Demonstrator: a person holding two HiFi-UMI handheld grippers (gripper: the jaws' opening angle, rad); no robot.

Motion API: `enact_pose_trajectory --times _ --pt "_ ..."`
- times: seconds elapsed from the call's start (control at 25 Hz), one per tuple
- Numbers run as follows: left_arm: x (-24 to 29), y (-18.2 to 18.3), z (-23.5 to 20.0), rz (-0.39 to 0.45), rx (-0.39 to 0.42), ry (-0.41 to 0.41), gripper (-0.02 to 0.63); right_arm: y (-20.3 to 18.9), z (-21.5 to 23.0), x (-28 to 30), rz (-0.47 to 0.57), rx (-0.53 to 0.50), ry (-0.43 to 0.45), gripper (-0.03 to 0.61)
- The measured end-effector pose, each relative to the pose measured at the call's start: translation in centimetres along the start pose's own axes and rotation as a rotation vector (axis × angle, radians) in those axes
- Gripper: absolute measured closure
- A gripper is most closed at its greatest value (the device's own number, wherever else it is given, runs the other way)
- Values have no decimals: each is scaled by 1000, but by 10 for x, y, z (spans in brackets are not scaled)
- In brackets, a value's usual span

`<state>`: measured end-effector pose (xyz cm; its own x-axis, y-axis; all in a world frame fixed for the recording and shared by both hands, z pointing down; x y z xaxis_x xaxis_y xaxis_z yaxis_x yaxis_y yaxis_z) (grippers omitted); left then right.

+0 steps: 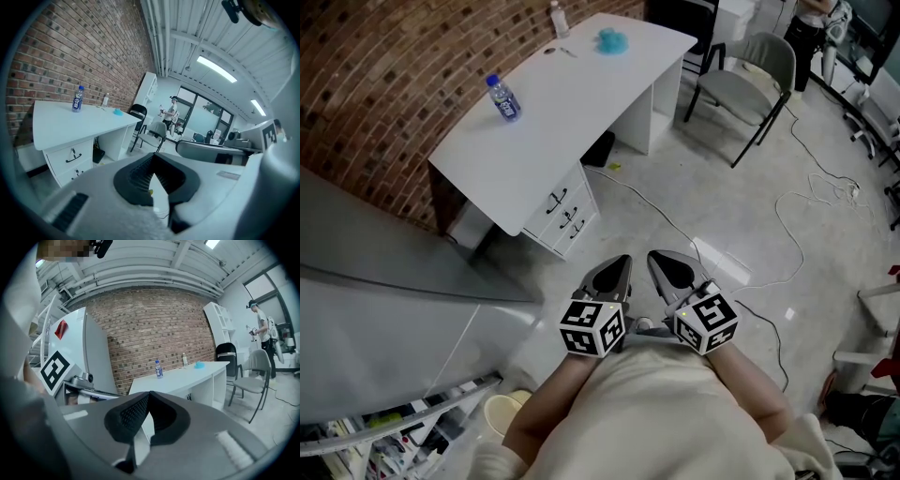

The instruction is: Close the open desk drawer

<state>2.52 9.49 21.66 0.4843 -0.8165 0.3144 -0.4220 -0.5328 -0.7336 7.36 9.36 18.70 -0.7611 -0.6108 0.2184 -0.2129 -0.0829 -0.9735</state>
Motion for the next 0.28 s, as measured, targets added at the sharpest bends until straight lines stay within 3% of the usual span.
enact_pose_trajectory --times 0.28 --pt "-6 -2 -6 11 -9 9 615 -1 -7 3 6 -12 12 578"
Point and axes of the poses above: the fingertips, and each gripper's own axes: x forward along the fingers, z to its right, y out of its top, the point moved 1 cm from there along -x, backward along the fingers, and after that the axes turned 15 degrees about -x, right-handed, at the moved point
